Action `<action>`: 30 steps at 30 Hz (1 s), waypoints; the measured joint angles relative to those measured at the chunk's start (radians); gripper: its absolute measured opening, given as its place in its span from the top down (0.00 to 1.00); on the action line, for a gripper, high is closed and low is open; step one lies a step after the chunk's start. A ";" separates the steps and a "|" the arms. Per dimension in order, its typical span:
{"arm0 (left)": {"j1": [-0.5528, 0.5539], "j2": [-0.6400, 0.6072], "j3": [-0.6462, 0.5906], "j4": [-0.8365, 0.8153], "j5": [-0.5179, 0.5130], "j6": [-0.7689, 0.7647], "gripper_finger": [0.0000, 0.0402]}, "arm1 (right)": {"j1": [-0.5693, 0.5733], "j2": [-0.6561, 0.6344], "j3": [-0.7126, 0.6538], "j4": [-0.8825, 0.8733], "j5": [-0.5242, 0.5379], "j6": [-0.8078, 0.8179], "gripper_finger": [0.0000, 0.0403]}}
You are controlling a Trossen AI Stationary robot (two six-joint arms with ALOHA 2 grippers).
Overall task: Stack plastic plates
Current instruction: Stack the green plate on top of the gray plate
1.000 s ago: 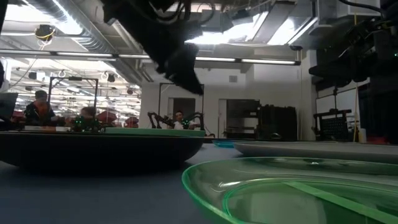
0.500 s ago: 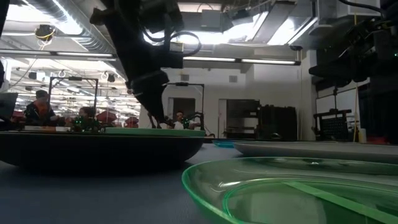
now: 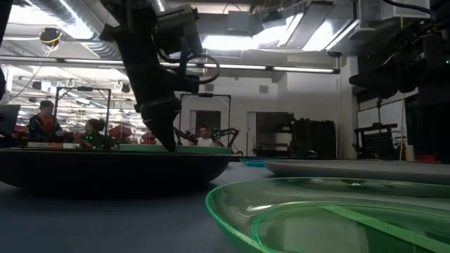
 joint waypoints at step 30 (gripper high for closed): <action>0.027 0.000 -0.012 0.009 0.063 0.084 0.98 | 0.000 0.000 0.000 0.000 0.000 0.000 1.00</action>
